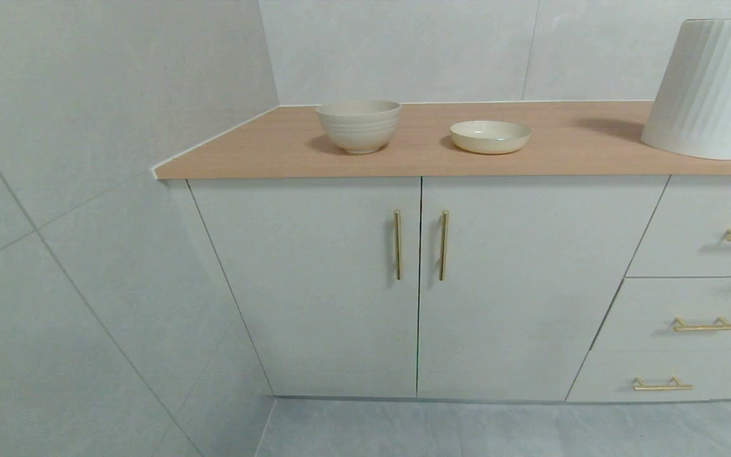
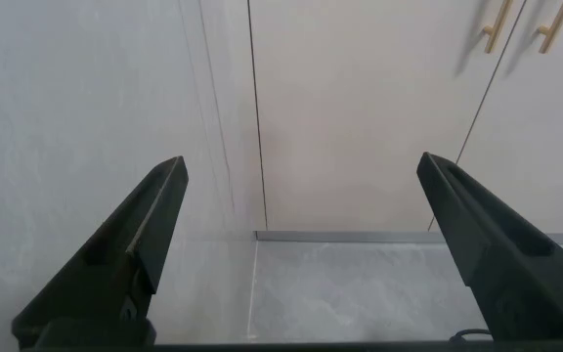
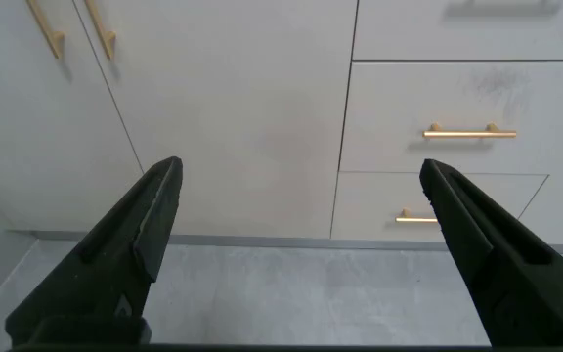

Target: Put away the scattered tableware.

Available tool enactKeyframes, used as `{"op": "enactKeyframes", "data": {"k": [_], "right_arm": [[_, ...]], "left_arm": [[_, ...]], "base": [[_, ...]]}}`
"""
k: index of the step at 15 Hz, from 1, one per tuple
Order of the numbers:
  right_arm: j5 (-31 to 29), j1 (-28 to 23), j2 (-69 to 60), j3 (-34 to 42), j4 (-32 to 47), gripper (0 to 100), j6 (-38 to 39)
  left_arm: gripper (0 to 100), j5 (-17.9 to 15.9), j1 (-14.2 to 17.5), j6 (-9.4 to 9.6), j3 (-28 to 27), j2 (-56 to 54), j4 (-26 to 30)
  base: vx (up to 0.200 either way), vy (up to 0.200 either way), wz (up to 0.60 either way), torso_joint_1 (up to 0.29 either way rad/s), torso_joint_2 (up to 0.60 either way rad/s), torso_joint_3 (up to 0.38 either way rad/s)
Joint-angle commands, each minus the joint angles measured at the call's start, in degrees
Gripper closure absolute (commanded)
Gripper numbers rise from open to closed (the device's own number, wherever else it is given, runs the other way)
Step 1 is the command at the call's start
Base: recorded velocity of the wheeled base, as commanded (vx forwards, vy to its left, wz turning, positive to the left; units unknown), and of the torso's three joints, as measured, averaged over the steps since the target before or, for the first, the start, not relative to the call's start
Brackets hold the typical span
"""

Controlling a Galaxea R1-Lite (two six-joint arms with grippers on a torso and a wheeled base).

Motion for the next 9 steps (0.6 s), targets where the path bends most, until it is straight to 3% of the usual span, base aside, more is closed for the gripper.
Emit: {"op": "enactKeyframes", "data": {"k": [1,5,6,7,9], "right_arm": [[0.1,0.0,0.1,0.0,0.0,0,-0.1],[0.5,0.4,1.5,-0.7,-0.2,0,-1.5],[1.3,0.7,3.3,-3.3,-0.4,0,-1.3],[5.2,2.2,10.1,-10.7,0.6,0,1.4],[9.0,2.6,19.6,-14.9,0.4,0,1.4]], "left_arm": [[0,0.0,0.0,-0.01,0.0,0.0,0.0],[0,0.0,0.0,-0.01,0.0,0.0,-0.1],[0,0.0,0.0,-0.01,0.0,0.0,0.0],[0,0.0,0.0,-0.01,0.0,0.0,-0.1],[0,0.0,0.0,-0.01,0.0,0.0,0.0]], "base": [[0.000,0.000,0.00,0.000,0.00,0.000],[0.000,0.000,0.00,0.000,0.00,0.000],[0.000,0.000,0.00,0.000,0.00,0.000],[0.000,0.000,0.00,0.000,0.00,0.000],[0.000,0.000,0.00,0.000,0.00,0.000]]}}
